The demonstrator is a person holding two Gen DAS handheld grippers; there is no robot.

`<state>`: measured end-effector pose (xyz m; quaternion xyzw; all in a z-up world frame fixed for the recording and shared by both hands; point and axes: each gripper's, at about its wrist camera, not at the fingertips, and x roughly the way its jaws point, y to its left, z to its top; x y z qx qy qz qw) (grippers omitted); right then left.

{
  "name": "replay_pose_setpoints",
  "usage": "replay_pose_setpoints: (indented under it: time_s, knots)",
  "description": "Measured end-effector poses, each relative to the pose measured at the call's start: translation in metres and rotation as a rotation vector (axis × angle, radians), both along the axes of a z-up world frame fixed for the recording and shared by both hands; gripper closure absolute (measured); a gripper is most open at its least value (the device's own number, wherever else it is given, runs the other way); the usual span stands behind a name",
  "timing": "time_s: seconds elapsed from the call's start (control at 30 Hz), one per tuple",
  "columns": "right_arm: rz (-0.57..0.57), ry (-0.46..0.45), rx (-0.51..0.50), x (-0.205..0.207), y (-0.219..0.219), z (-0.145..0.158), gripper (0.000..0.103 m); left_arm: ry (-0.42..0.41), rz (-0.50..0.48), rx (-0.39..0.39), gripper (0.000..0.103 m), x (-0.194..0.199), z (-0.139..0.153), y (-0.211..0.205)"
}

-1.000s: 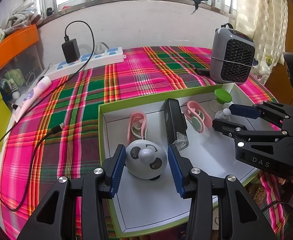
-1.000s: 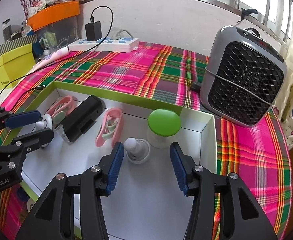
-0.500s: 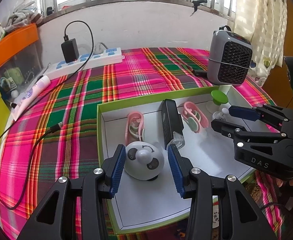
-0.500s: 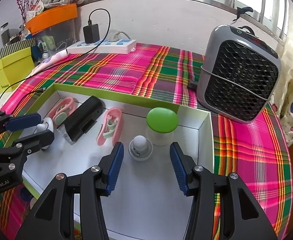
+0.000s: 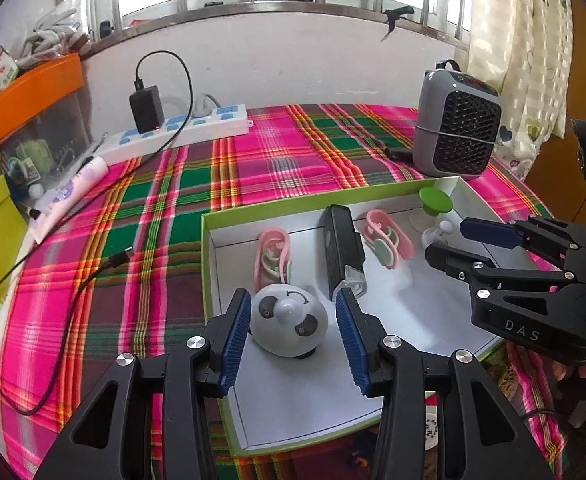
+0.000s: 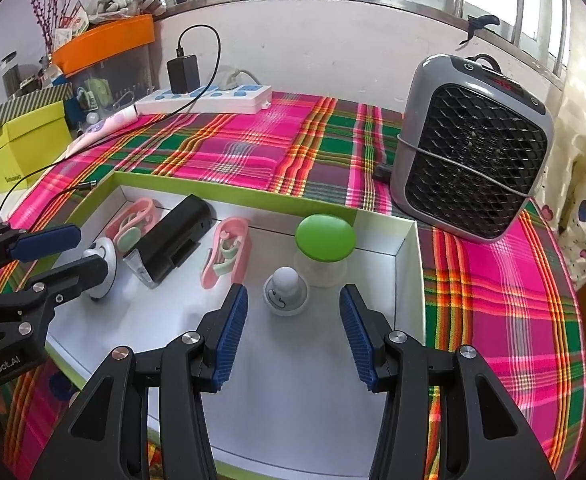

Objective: Organize objects
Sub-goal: 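Set the panda ball in the box lid and open the left tool, then withdraw both open tools from the box lid toward the walnuts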

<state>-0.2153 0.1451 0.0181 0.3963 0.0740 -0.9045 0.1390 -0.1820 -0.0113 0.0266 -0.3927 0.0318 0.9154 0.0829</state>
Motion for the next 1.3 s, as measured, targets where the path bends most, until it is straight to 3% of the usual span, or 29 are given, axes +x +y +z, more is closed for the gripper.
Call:
replay_pose_setpoints:
  time_s: [0.63, 1.3]
  knots:
    - [-0.019, 0.029, -0.036, 0.029, -0.004, 0.013, 0.054, 0.041, 0.026, 0.018, 0.06, 0.025, 0.01, -0.008]
    - [-0.032, 0.054, -0.113, 0.09, 0.003, 0.023, 0.054, 0.056, 0.049, 0.113, 0.06, 0.079, 0.015, -0.029]
